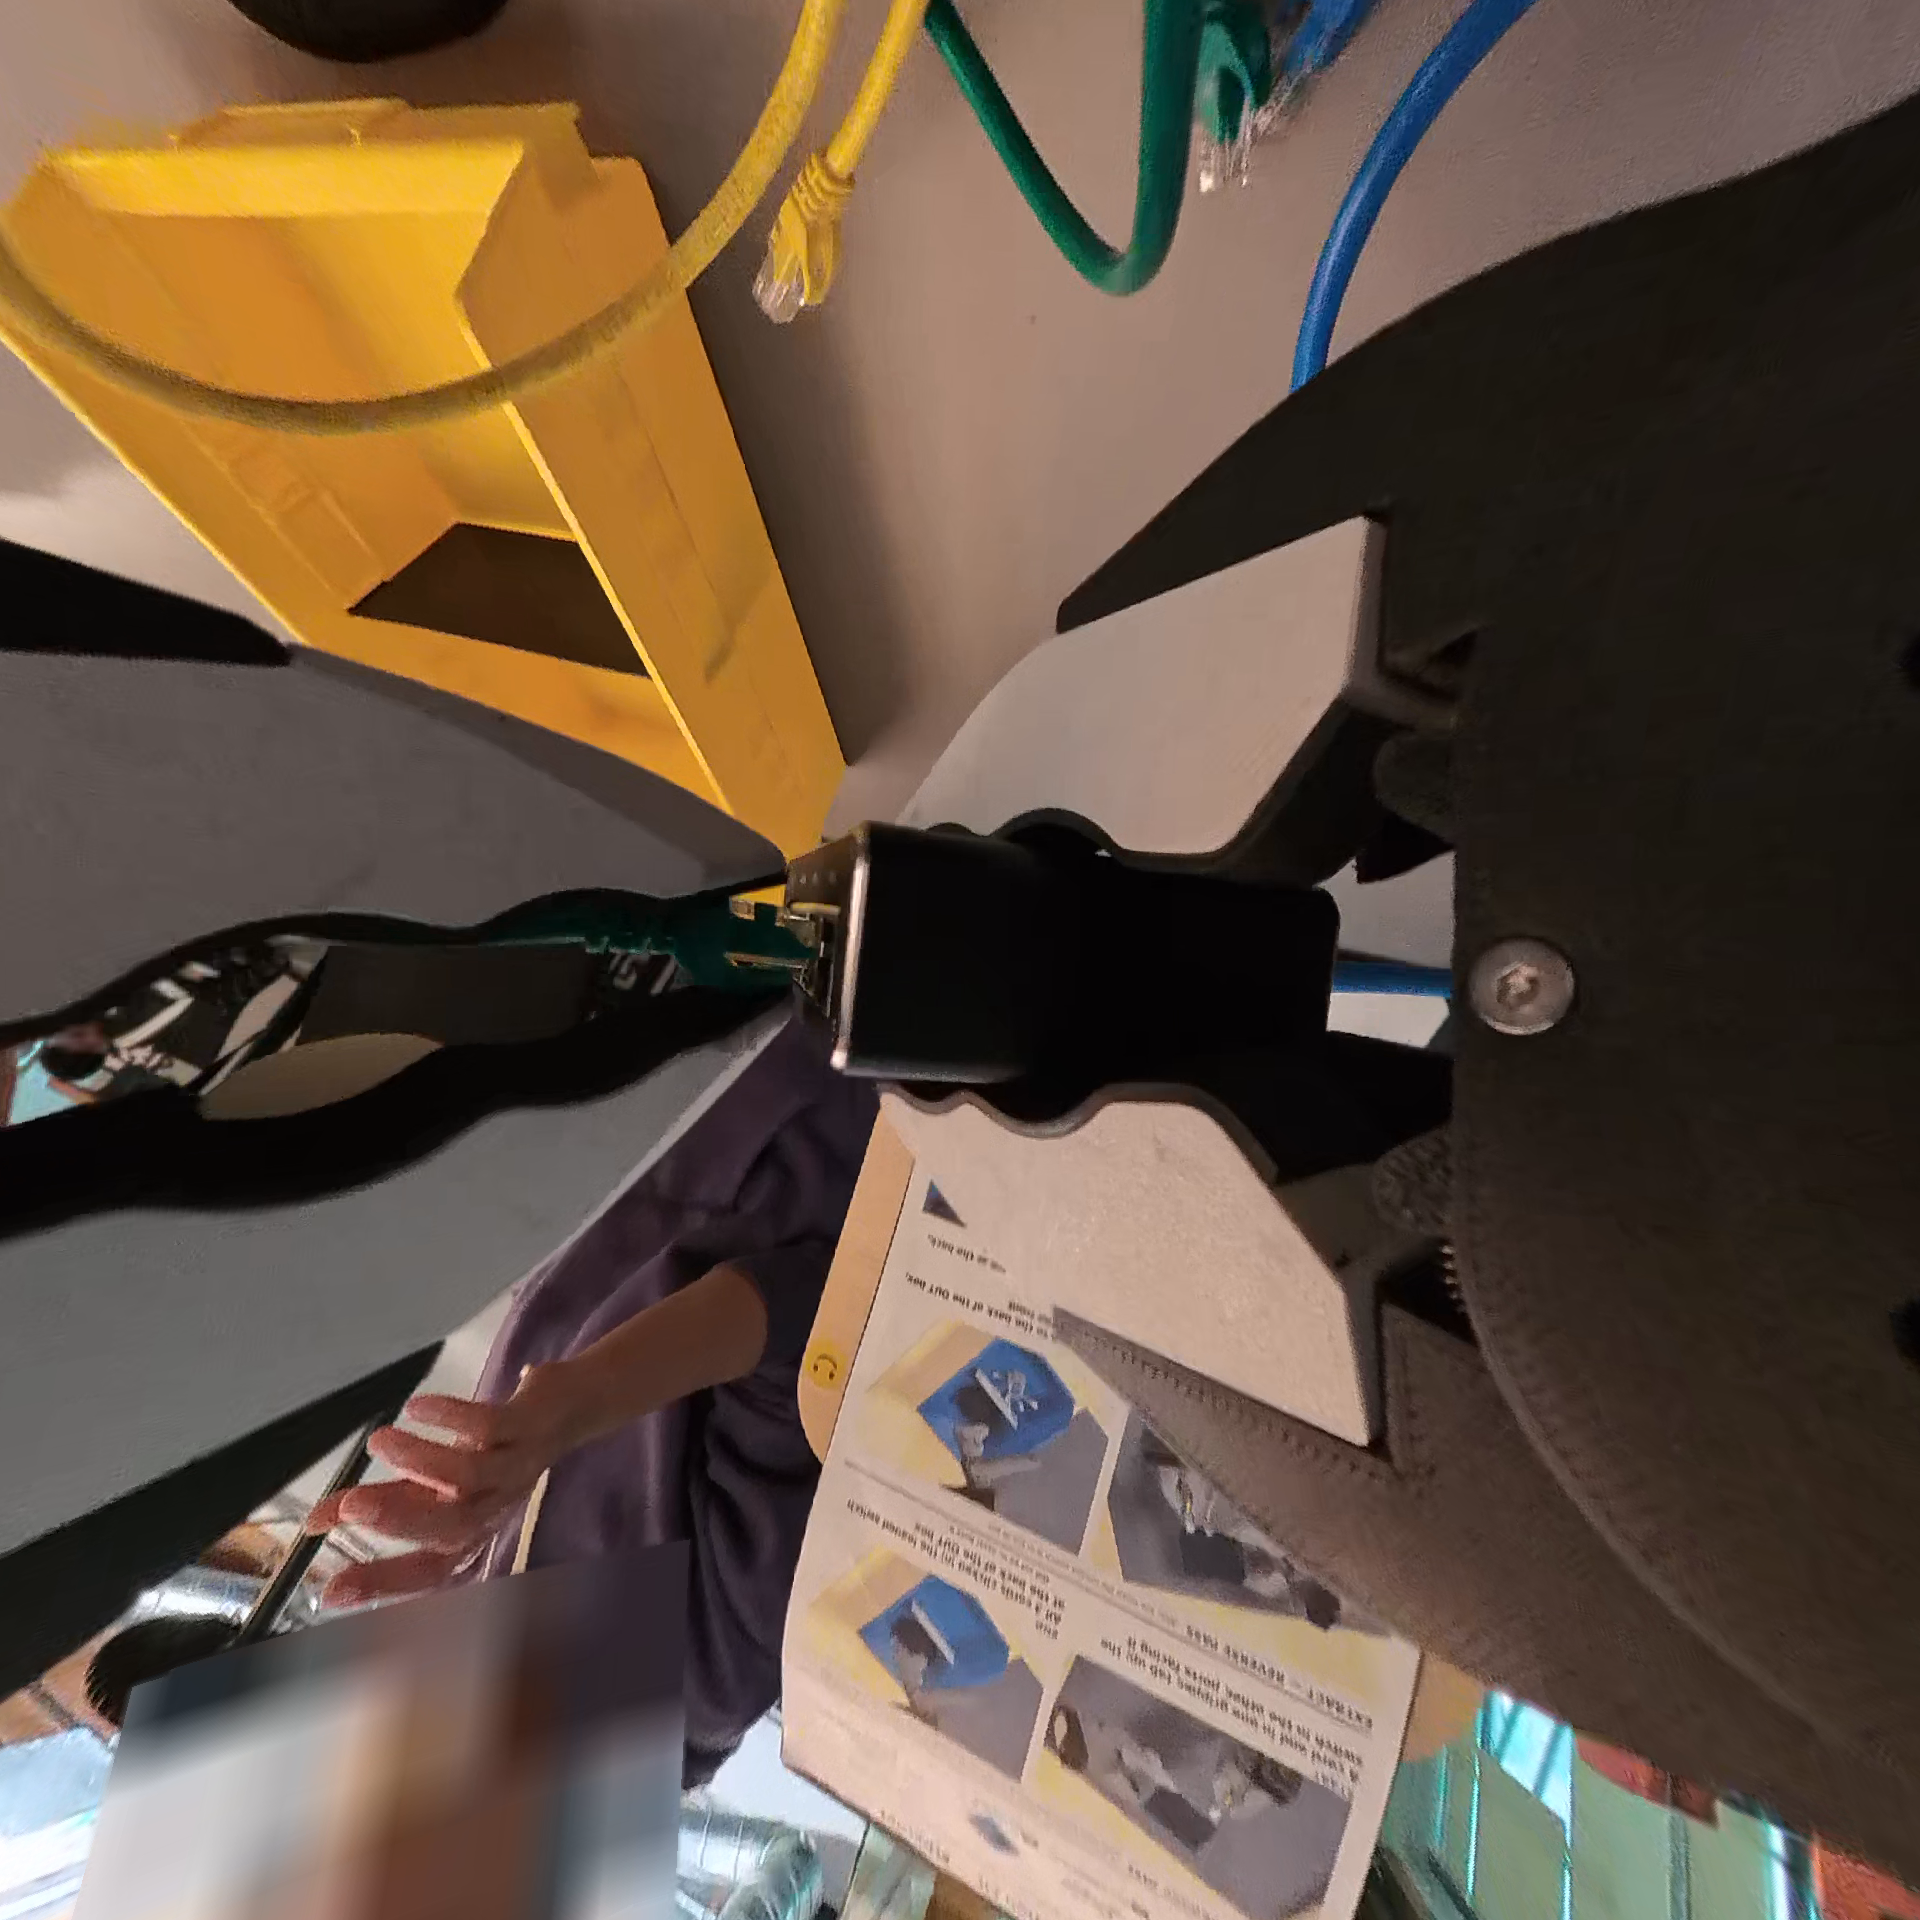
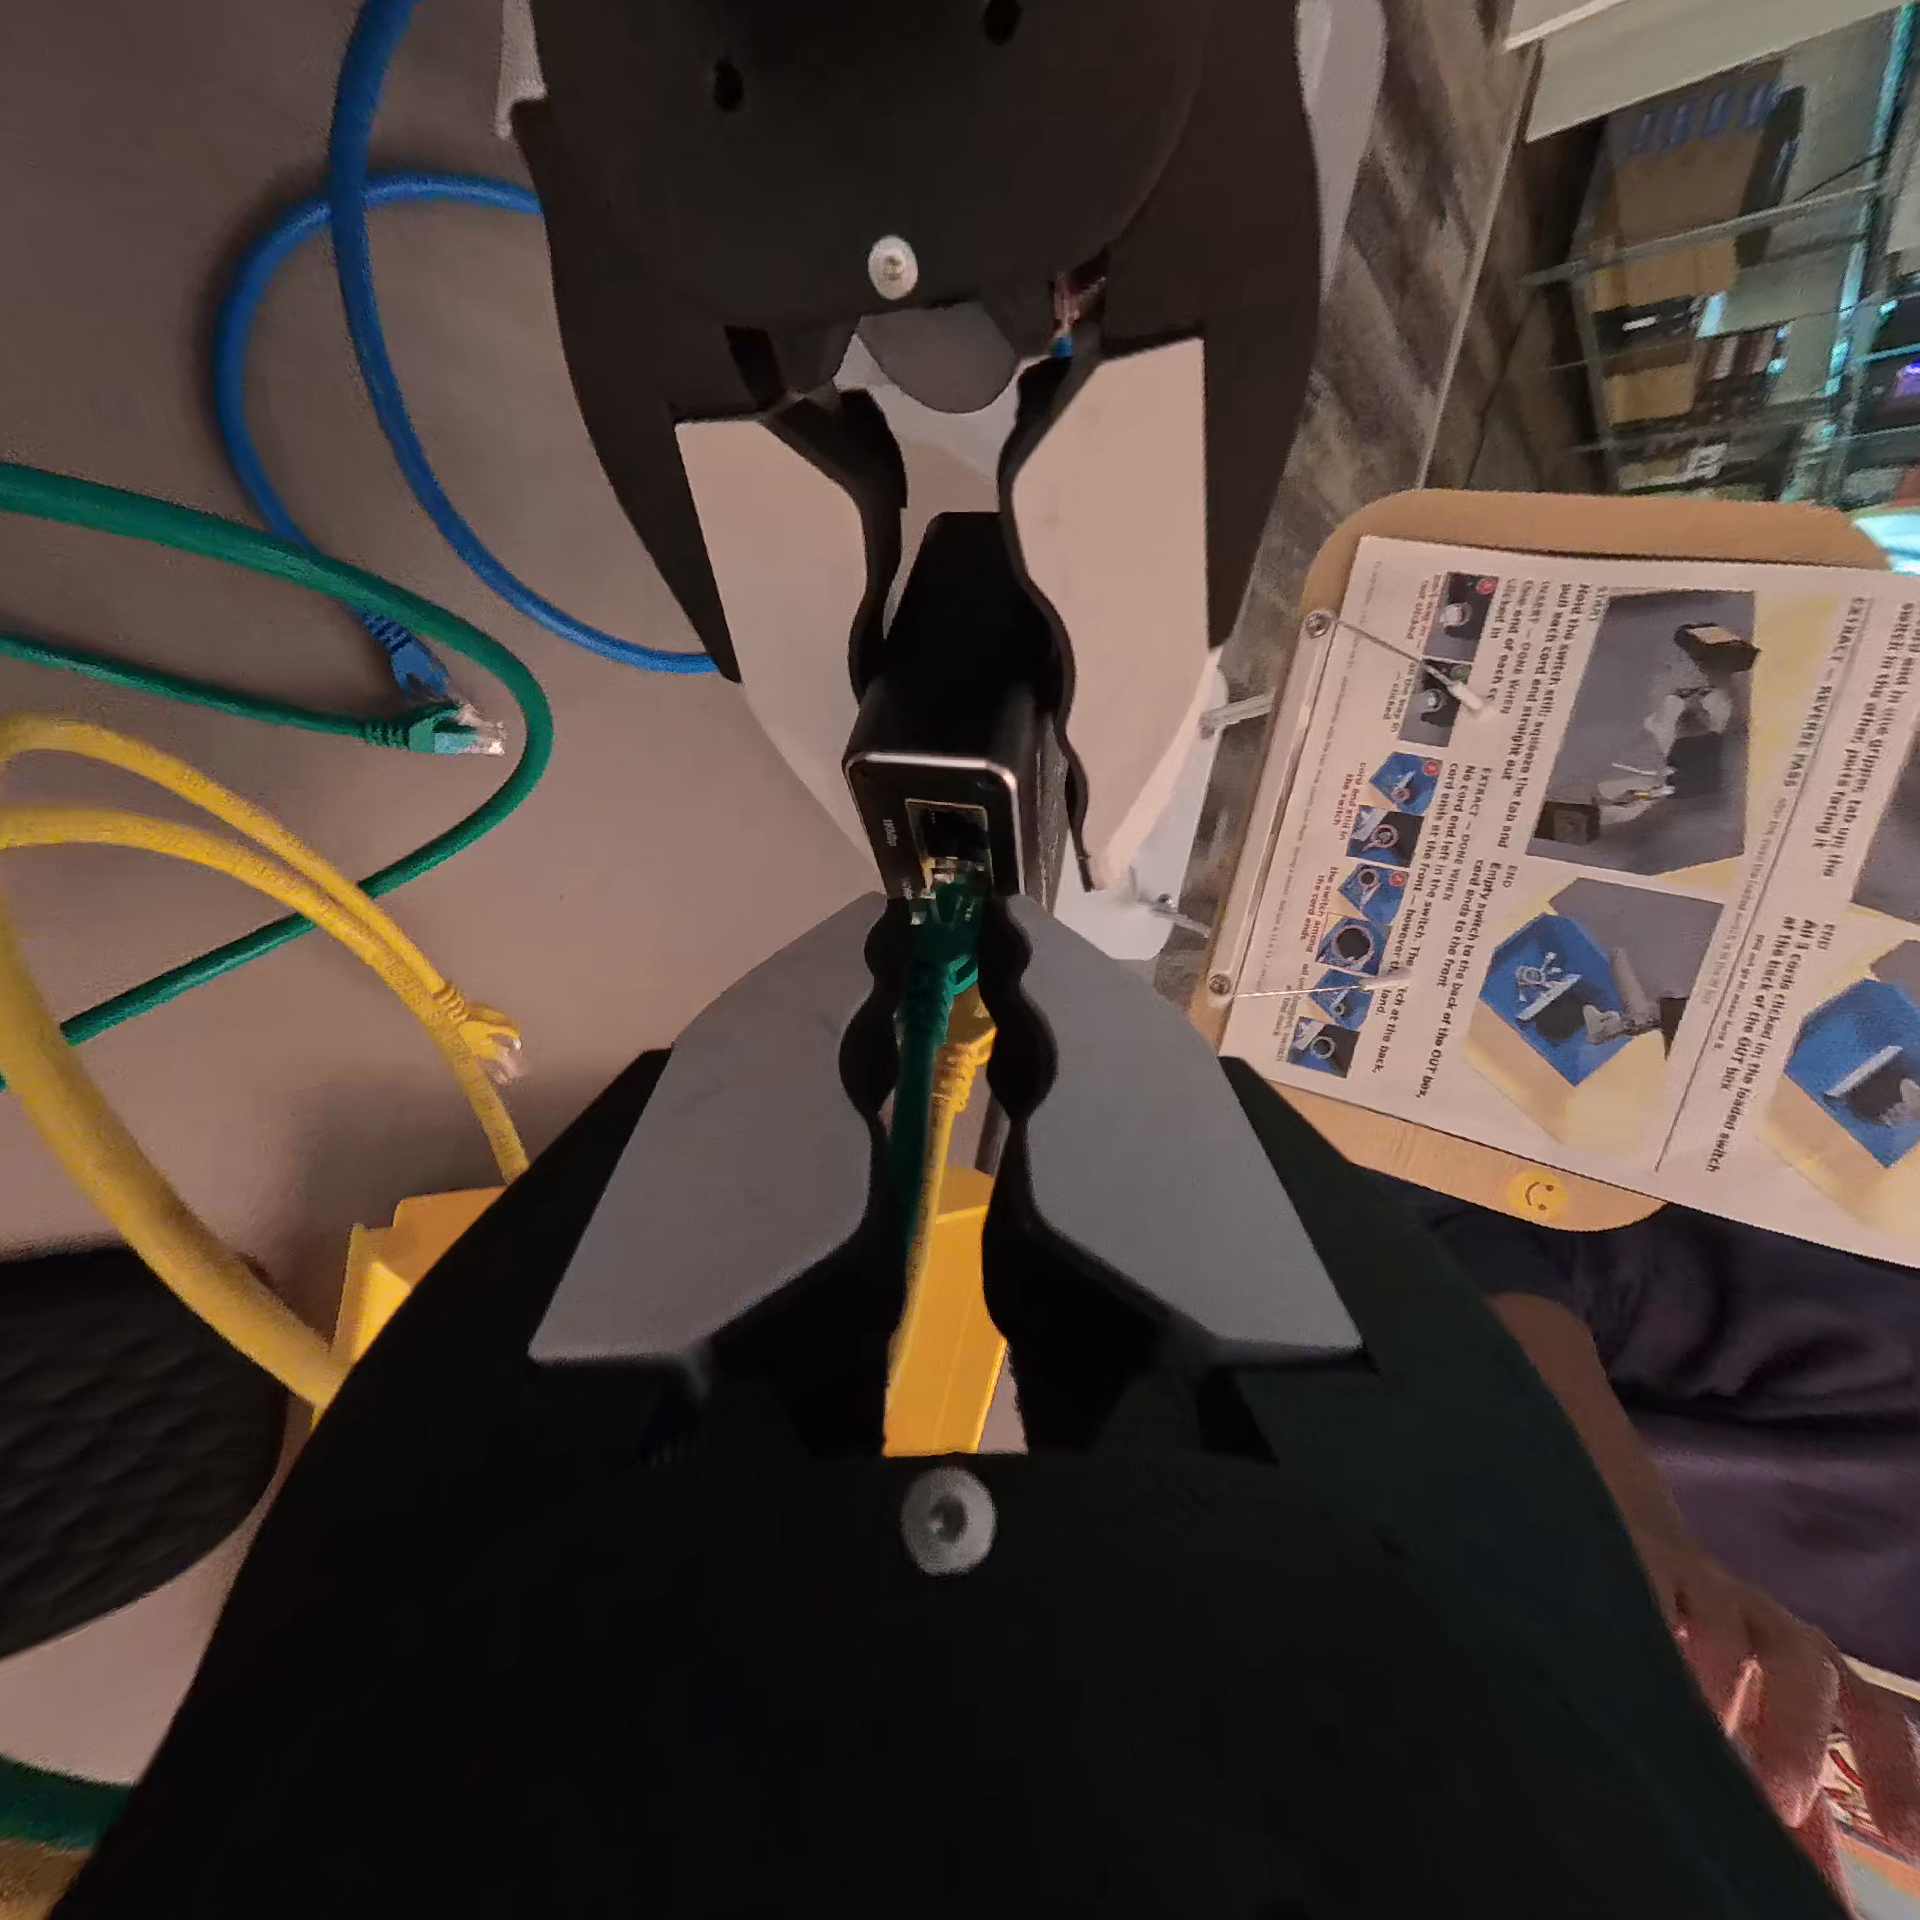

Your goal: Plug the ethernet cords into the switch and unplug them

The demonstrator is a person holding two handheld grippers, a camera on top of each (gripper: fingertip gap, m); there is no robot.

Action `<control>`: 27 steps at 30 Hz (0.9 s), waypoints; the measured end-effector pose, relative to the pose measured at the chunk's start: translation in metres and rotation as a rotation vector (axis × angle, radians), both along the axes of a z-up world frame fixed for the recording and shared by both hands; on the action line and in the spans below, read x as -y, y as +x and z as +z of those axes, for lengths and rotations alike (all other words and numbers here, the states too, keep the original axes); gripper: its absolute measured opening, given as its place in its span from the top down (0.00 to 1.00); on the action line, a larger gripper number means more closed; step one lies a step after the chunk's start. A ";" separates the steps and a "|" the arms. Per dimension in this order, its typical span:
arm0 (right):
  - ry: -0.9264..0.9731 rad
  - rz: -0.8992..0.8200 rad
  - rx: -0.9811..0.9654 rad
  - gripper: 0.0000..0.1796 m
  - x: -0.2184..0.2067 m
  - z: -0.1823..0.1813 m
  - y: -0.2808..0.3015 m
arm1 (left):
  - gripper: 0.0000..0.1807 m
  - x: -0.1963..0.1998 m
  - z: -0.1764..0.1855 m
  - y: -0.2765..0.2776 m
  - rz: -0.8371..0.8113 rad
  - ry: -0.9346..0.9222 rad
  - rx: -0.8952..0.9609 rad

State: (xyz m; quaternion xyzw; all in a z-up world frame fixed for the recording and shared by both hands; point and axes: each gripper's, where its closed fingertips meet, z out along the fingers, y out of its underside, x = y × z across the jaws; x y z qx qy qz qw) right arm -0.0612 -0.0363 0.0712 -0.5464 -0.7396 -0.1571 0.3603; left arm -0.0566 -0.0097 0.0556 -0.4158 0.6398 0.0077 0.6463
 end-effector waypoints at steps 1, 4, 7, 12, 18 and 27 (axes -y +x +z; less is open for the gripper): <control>-0.019 -0.005 0.021 0.92 -0.001 -0.002 0.001 | 0.79 -0.001 -0.002 0.000 -0.001 -0.006 -0.010; -0.071 -0.003 0.083 0.92 0.000 -0.009 0.008 | 0.79 -0.008 -0.009 -0.003 0.043 0.032 -0.061; -0.167 0.011 0.289 0.92 0.024 -0.057 0.037 | 0.79 -0.031 0.025 -0.038 0.121 -0.036 0.088; -0.124 -0.016 -0.119 0.92 0.023 -0.006 0.018 | 0.80 -0.014 0.010 -0.023 0.077 -0.037 -0.034; -0.137 0.019 -0.318 0.92 0.041 0.022 0.011 | 0.79 -0.019 -0.026 -0.006 0.074 -0.168 -0.119; -0.248 -0.080 -0.158 0.92 0.022 -0.076 0.030 | 0.80 -0.030 -0.063 -0.003 0.158 -0.101 -0.295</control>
